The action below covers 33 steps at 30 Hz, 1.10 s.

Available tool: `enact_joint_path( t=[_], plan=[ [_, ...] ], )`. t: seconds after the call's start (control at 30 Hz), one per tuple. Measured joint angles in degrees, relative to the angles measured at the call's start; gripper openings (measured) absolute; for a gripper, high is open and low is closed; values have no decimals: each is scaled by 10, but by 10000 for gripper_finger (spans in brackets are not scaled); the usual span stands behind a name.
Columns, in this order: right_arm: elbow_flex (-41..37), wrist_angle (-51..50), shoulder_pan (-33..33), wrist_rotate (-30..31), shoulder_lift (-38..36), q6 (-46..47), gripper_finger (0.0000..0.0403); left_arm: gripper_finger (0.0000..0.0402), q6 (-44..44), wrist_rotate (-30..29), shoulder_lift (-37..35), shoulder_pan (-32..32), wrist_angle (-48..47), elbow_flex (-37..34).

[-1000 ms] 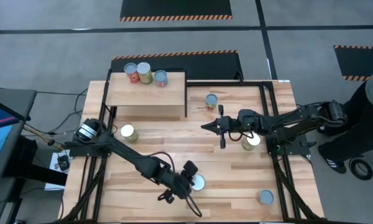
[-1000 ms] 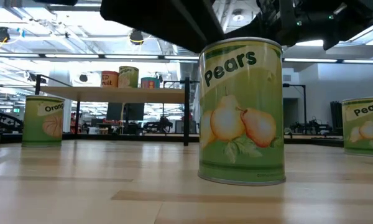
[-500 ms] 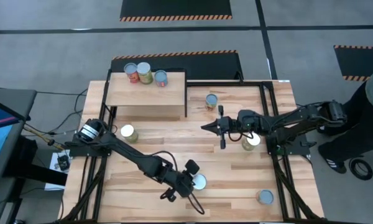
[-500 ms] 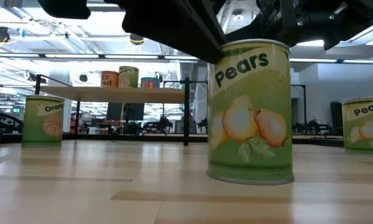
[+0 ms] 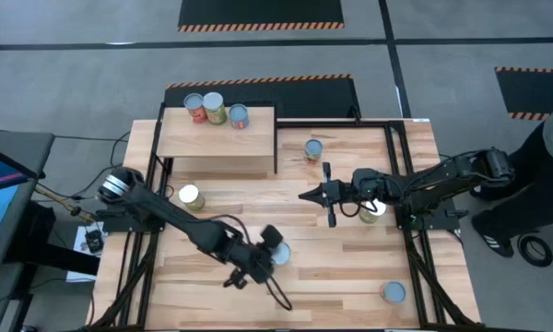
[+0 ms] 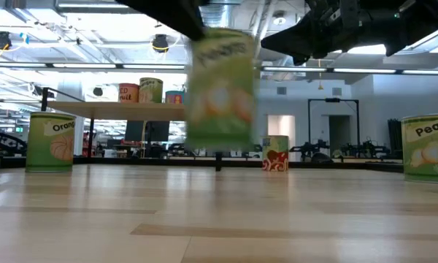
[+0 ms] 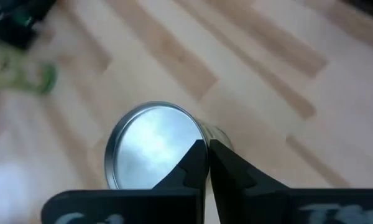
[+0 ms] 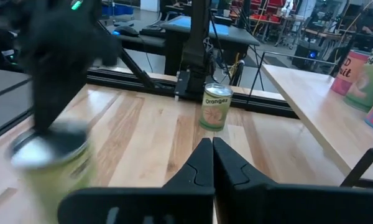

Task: Pick and place cans onto a shelf
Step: Put the bottom canned pears on the shelf

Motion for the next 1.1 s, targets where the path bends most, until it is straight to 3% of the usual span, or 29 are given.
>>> enact_joint_path(
  t=[0.17,0.3,0.43,0.57,0.83,1.1],
  plan=[
    [0,0,-3,-1,0,-1,7,0,-26,-22,-95,19,-100,0],
    [0,-1,-6,-13,0,-3,7,0,-28,-25,-189,71,-153,0],
    [0,-1,-5,-16,0,-29,7,0,24,-21,-285,164,-170,0],
    [0,0,-9,-16,0,-50,7,0,102,50,-334,301,-149,1],
    [0,-1,-13,-21,0,-65,7,0,231,188,-284,523,-110,2],
    [0,1,-13,-47,0,-93,7,0,309,221,-160,590,-126,82]
  ],
)
